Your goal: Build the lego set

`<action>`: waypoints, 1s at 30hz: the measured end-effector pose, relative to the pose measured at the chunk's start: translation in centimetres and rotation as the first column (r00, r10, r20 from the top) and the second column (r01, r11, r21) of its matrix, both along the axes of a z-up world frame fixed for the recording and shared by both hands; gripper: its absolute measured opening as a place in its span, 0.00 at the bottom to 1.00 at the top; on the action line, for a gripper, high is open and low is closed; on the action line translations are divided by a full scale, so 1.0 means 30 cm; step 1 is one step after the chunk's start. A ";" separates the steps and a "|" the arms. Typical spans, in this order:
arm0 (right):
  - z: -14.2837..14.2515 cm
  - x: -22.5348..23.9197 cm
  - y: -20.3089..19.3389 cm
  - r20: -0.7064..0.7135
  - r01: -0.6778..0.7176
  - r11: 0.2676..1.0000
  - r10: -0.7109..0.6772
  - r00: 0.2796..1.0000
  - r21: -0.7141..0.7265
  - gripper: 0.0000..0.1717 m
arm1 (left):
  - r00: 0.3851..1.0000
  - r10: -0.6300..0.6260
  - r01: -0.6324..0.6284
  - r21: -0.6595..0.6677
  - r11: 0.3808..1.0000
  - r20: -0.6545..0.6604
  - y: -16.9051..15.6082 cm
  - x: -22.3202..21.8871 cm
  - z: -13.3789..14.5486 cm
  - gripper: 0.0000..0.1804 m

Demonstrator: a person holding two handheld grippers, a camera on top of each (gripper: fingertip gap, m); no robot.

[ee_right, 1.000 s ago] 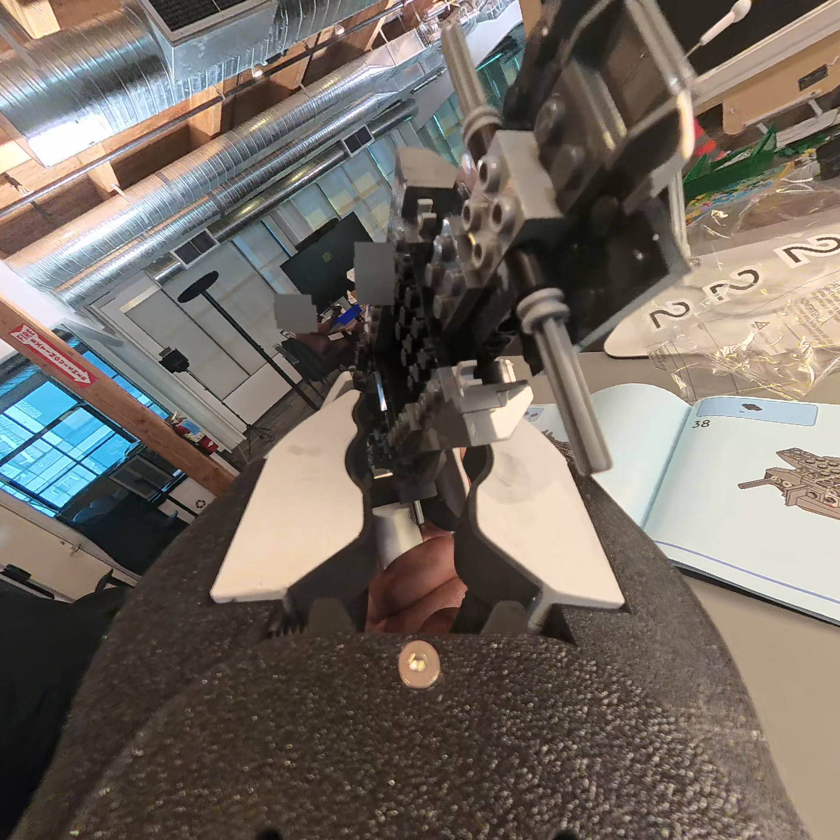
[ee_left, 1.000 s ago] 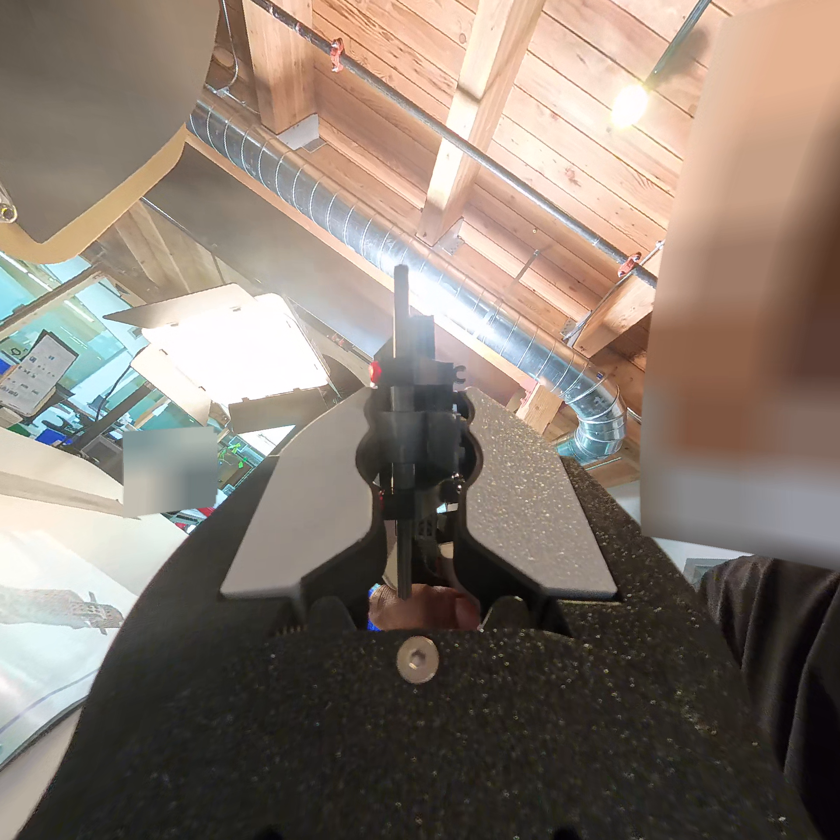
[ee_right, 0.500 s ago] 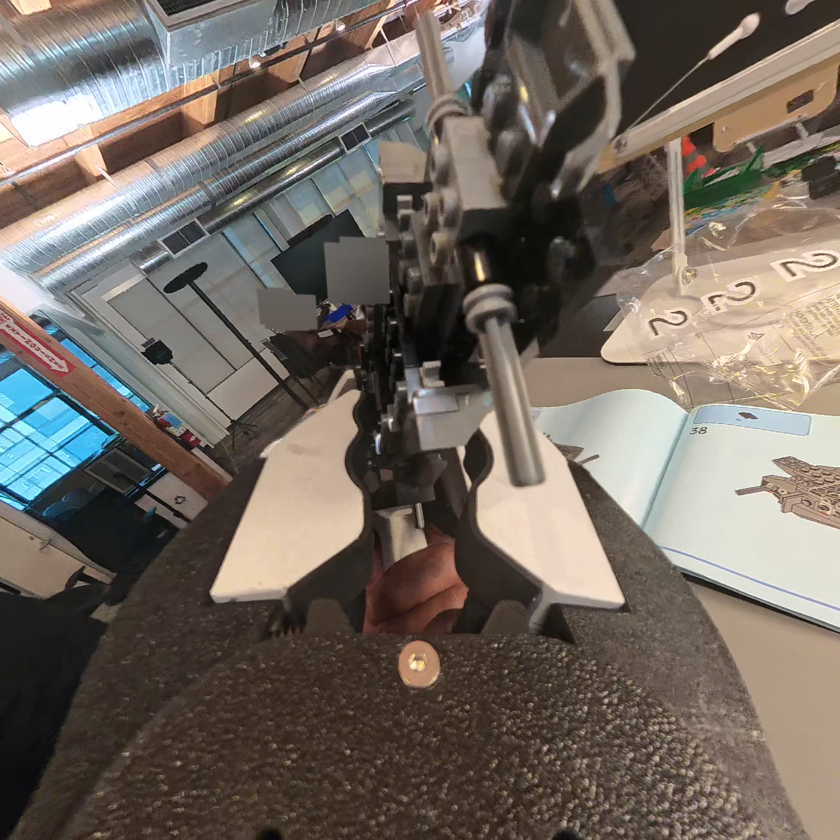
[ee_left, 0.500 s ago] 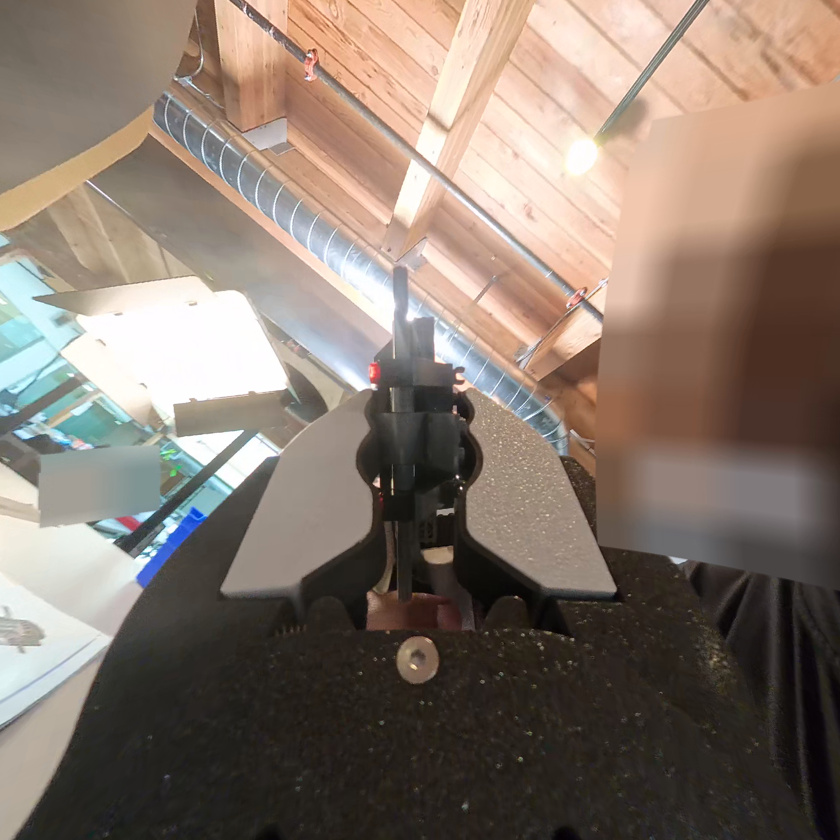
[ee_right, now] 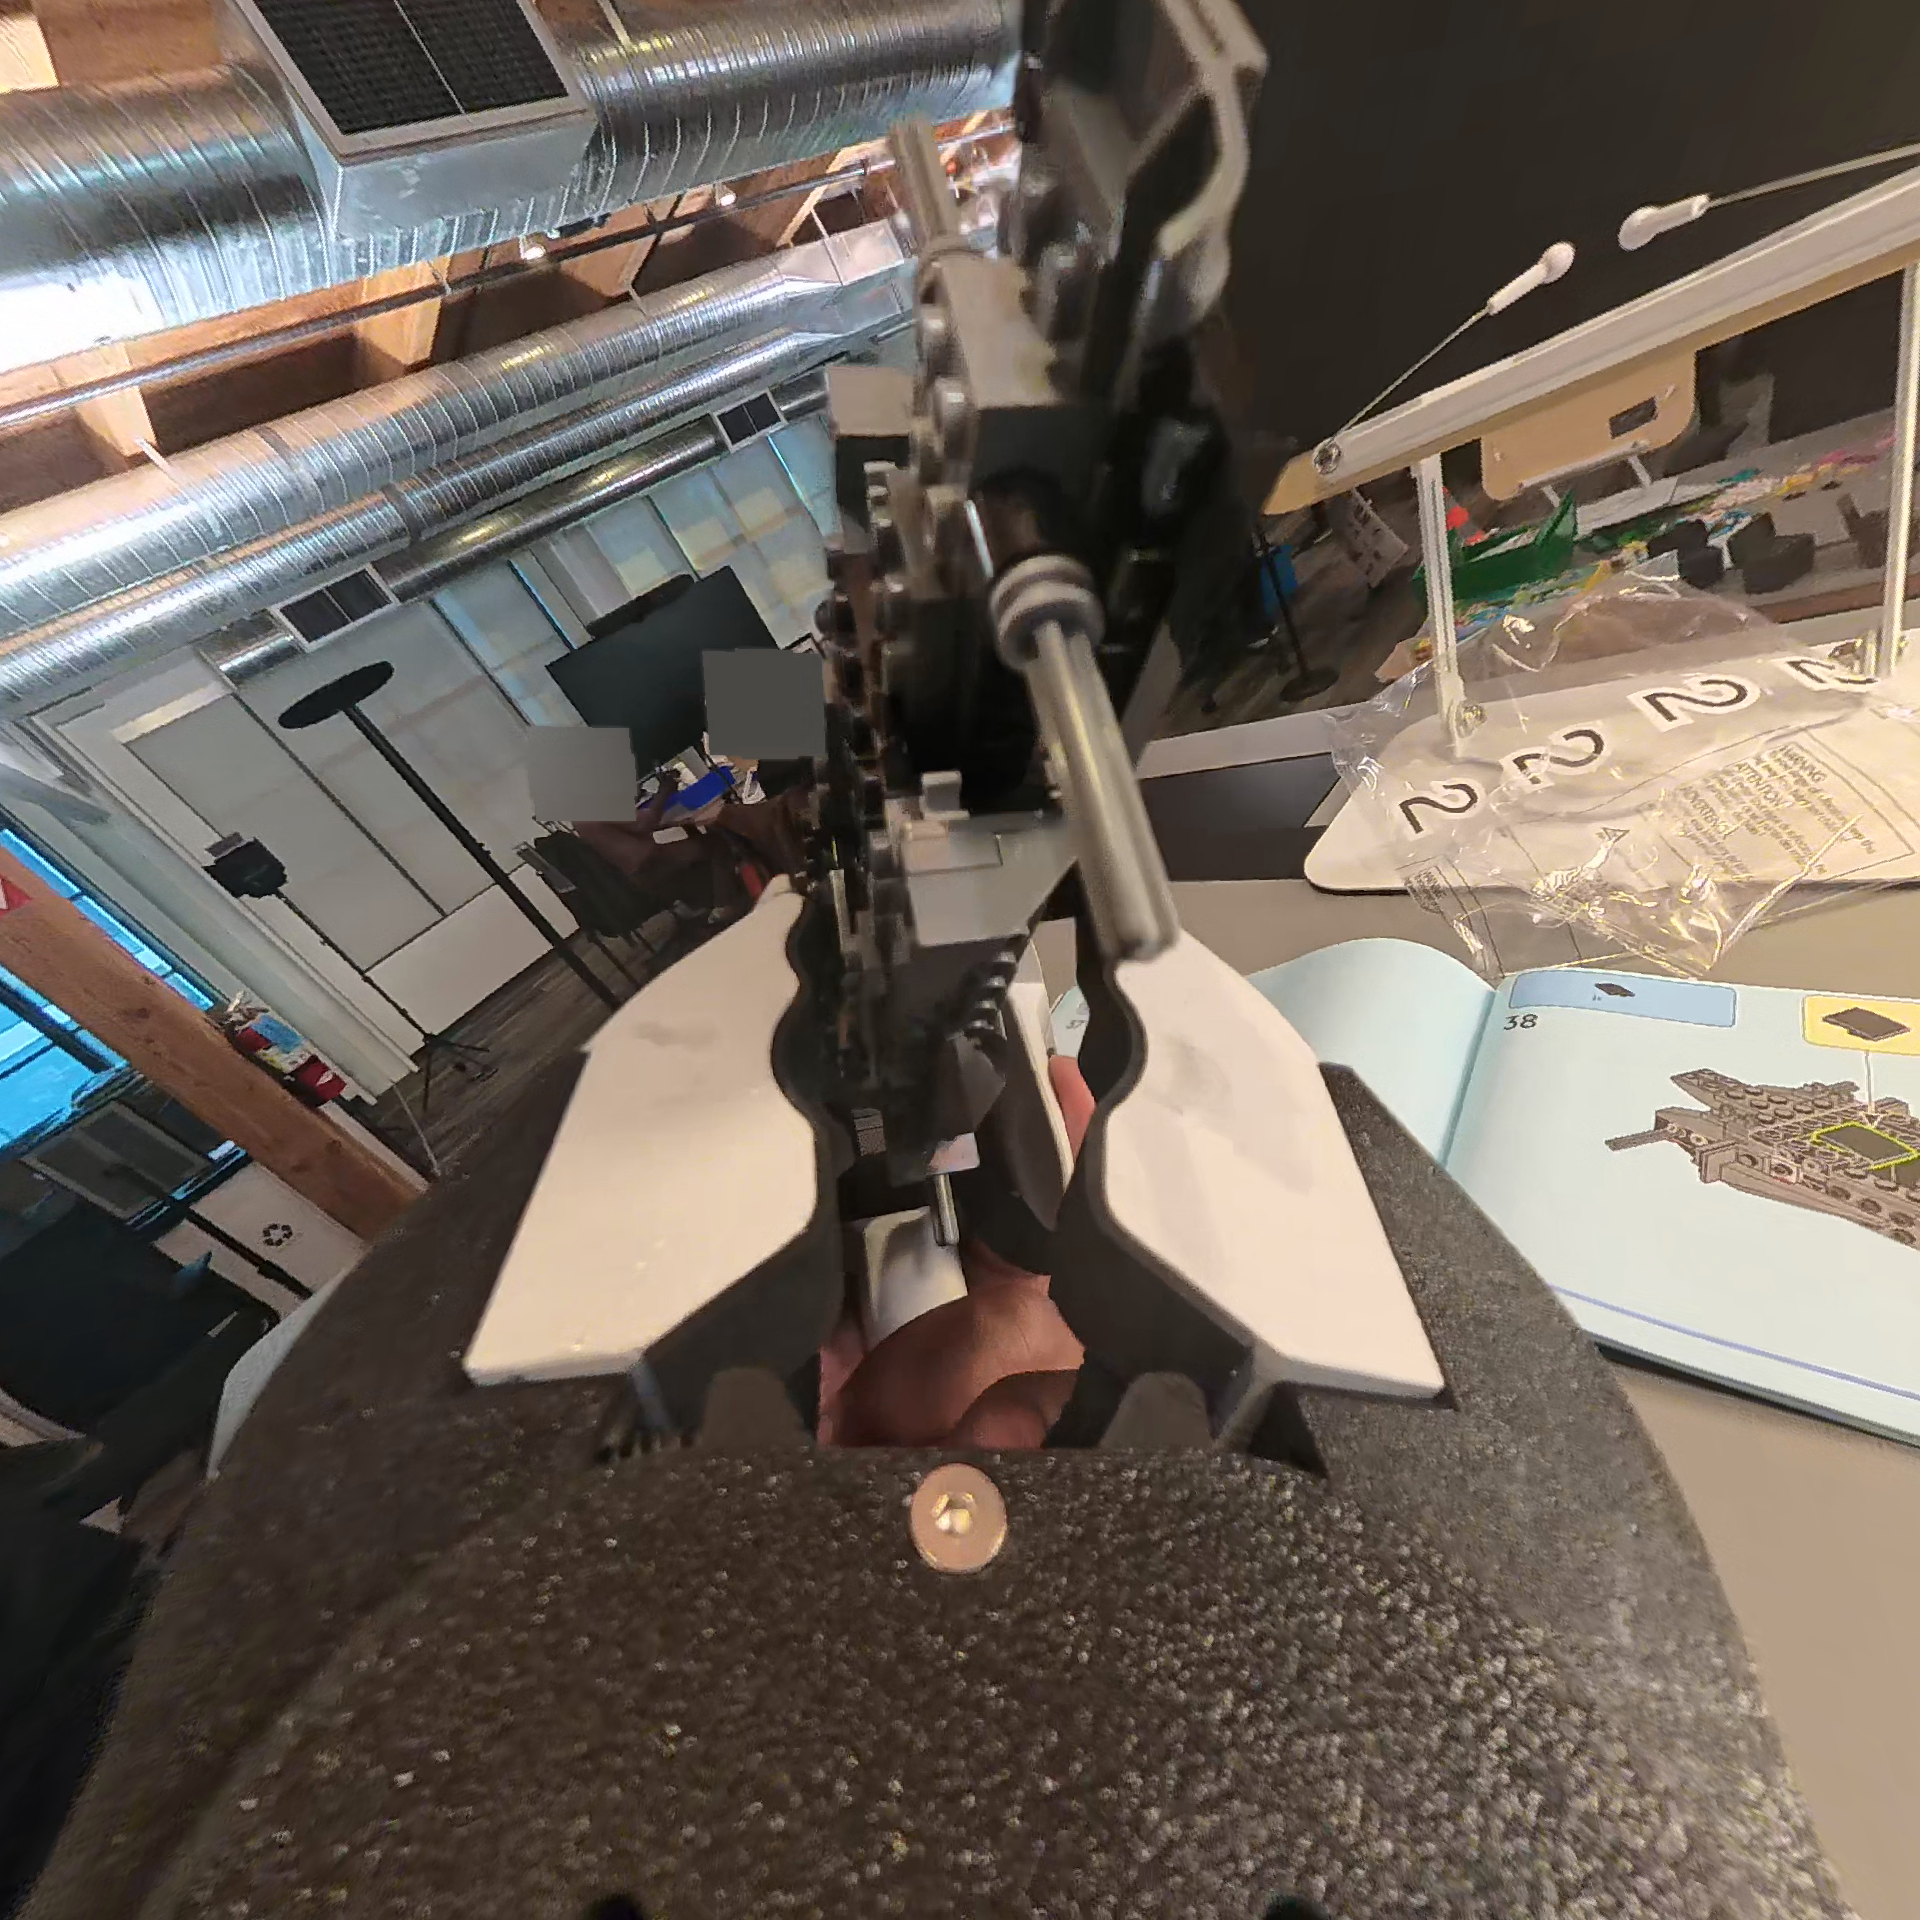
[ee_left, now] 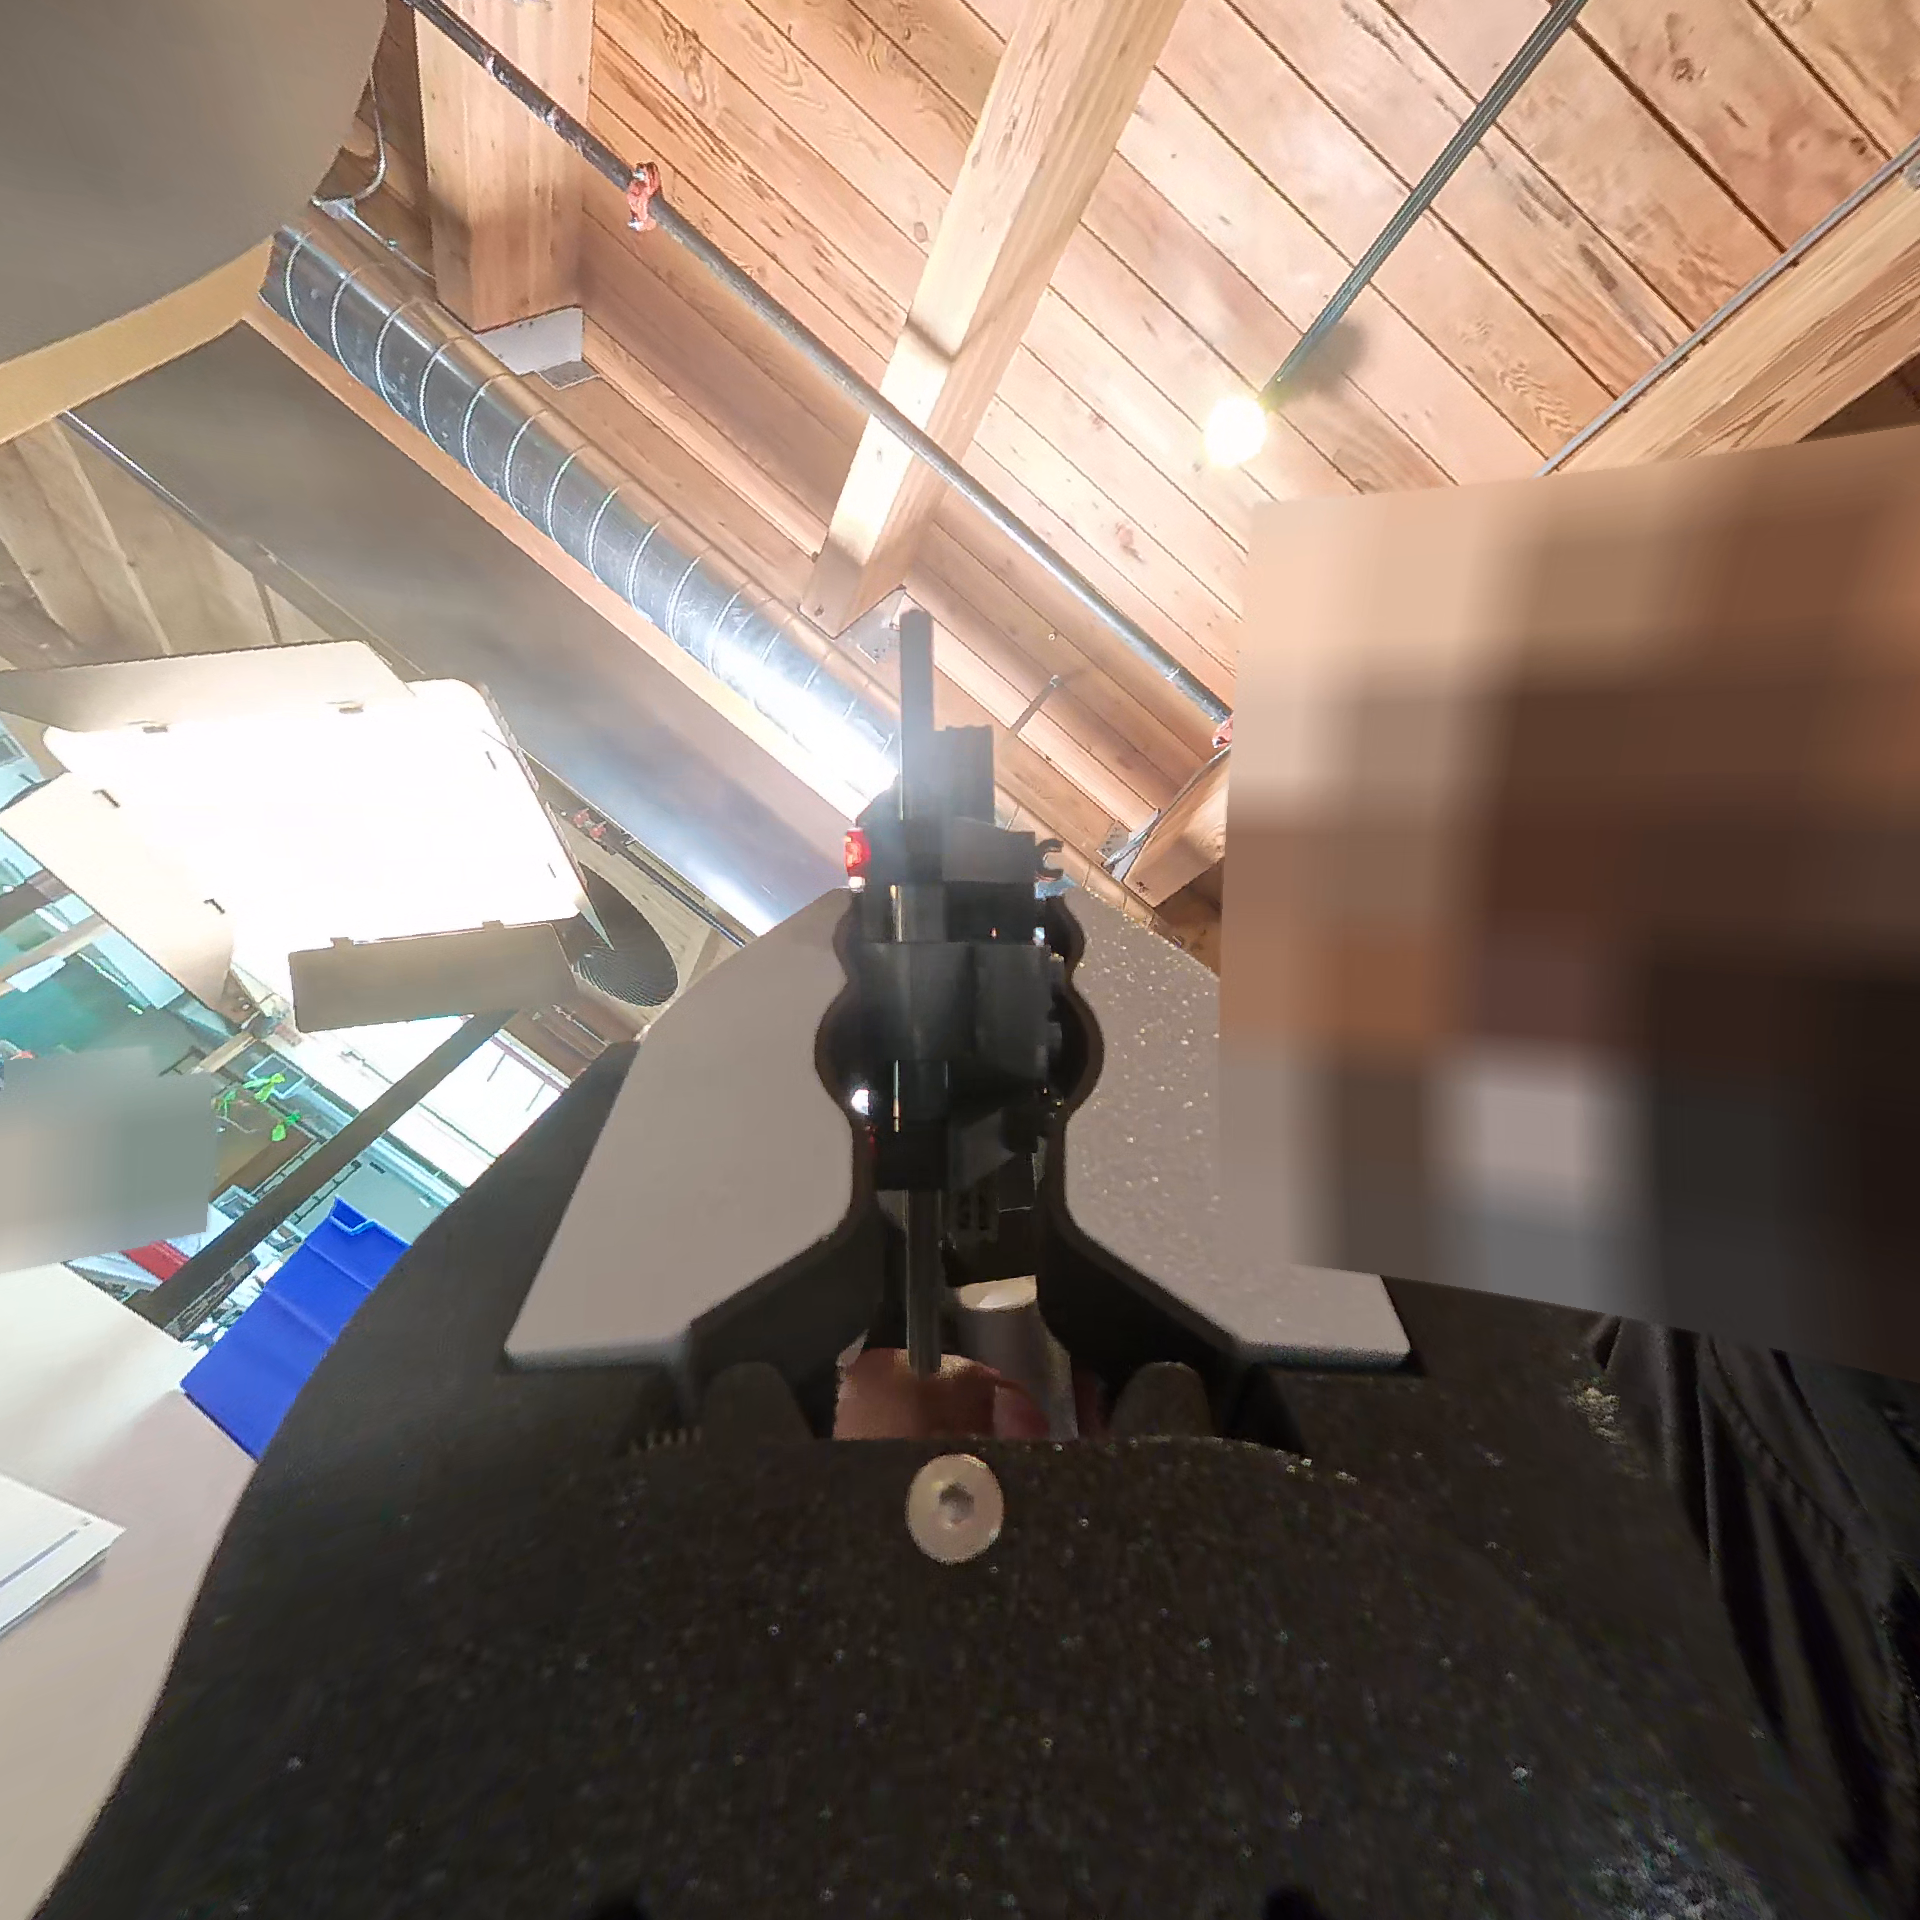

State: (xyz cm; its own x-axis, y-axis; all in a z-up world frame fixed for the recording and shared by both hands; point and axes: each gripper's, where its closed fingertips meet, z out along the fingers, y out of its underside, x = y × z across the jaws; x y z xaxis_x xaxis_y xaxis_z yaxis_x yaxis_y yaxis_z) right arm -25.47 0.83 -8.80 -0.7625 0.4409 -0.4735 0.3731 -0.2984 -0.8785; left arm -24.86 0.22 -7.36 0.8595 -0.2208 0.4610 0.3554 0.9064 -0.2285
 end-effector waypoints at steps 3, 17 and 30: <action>0.008 0.008 0.002 -0.030 0.005 1.000 -0.006 1.000 -0.003 0.25 | 1.000 0.002 -0.002 -0.012 1.000 -0.008 0.004 0.005 0.003 0.17; 0.016 0.030 -0.005 -0.083 0.012 1.000 -0.010 0.996 0.021 0.20 | 0.997 -0.065 0.067 0.043 0.997 -0.032 0.003 0.016 0.002 0.17; 0.019 0.028 -0.002 -0.138 0.069 0.994 -0.056 0.989 0.089 0.24 | 0.996 -0.078 0.081 0.069 0.994 -0.048 -0.004 0.022 0.007 0.17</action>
State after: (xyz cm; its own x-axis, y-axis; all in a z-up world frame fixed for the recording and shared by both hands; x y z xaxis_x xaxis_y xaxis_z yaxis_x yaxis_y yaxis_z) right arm -24.62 0.79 -8.23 -0.7862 0.5272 -0.3224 0.2323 -0.2313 -0.9447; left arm -24.21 0.11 -7.15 0.8577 -0.3195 0.4028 0.4174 0.8902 -0.1826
